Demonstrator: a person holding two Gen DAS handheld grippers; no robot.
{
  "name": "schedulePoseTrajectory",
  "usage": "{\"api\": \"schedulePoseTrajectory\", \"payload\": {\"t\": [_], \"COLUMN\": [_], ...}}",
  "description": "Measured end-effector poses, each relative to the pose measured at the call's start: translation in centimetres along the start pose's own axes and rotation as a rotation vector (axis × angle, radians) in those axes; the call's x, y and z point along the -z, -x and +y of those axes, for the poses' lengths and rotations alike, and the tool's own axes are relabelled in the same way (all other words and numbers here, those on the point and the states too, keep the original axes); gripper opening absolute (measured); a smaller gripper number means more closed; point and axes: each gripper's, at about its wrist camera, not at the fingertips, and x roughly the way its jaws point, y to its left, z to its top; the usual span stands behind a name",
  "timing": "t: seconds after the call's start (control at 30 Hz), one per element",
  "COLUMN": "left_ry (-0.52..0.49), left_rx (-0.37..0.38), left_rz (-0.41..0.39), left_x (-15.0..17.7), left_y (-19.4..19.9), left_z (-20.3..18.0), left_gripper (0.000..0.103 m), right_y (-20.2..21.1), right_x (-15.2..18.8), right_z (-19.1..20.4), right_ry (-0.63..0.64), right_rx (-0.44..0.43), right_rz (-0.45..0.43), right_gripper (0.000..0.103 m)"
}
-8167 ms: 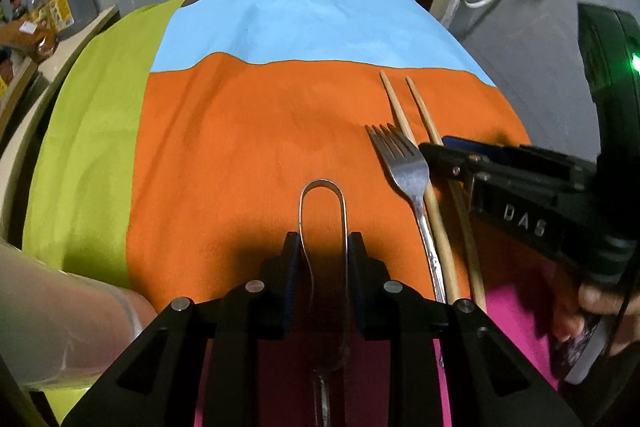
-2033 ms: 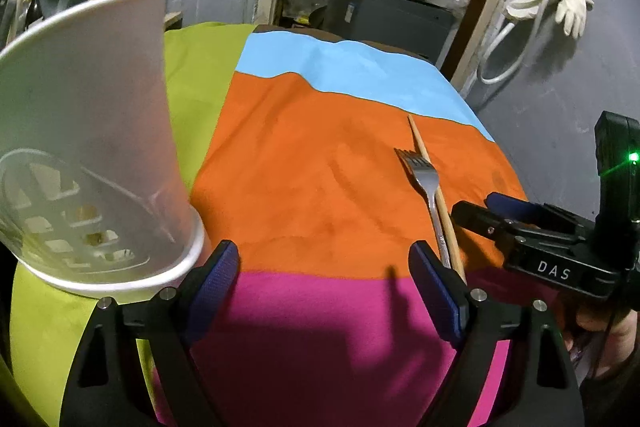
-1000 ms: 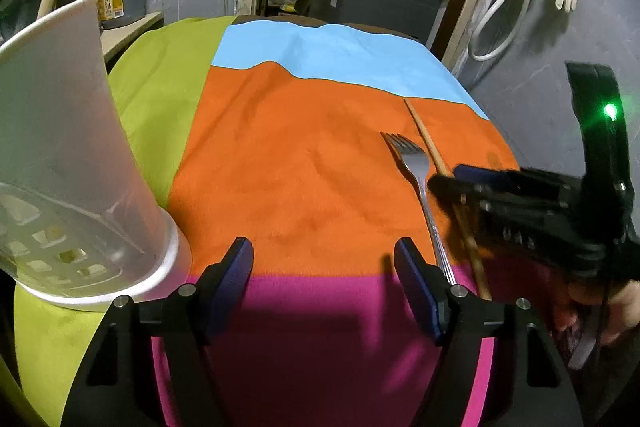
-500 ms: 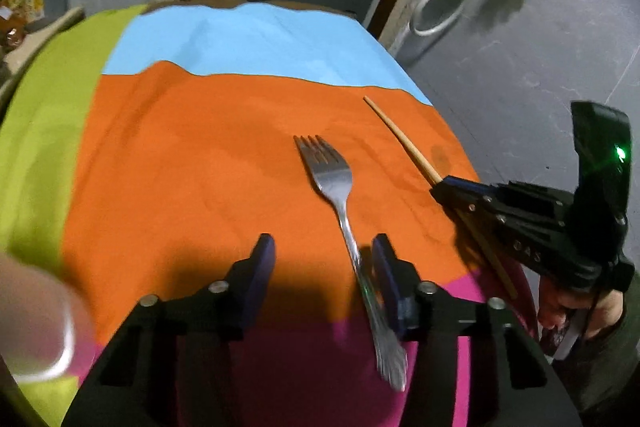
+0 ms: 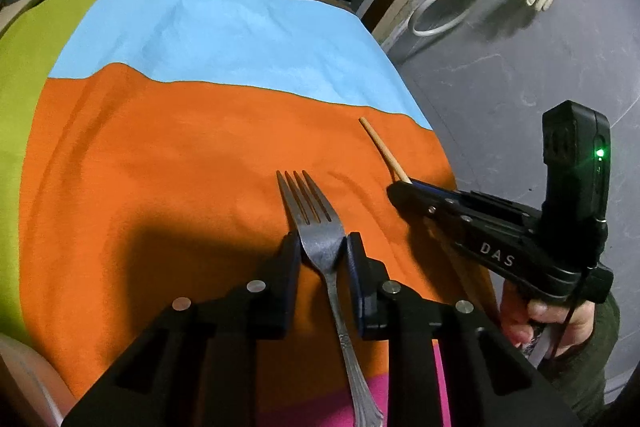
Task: Organize utensils
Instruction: 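Grasp the steel fork with the left gripper while the right gripper grasps the chopstick, then carry the fork and chopstick over the white caddy and lower them in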
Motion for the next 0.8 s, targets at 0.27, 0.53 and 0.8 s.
{"api": "schedulePoseTrajectory", "payload": {"t": [0.27, 0.53, 0.8], "left_ry": [-0.057, -0.132, -0.218], "left_rx": [0.037, -0.037, -0.22], "left_rz": [-0.003, -0.122, -0.402], "left_x": [1.1, 3.5, 7.6], "left_y": [1.5, 4.4, 8.6], "left_z": [-0.8, -2.2, -4.5], "left_gripper": [0.016, 0.016, 0.016], "right_y": [1.5, 5.0, 7.5], "right_x": [1.5, 3.2, 5.6], "right_z": [0.4, 2.7, 7.5], "right_ry": [-0.063, -0.046, 0.104], "right_rx": [-0.066, -0.105, -0.016], "right_rz": [-0.062, -0.207, -0.436], "right_gripper": [0.004, 0.004, 0.004]}}
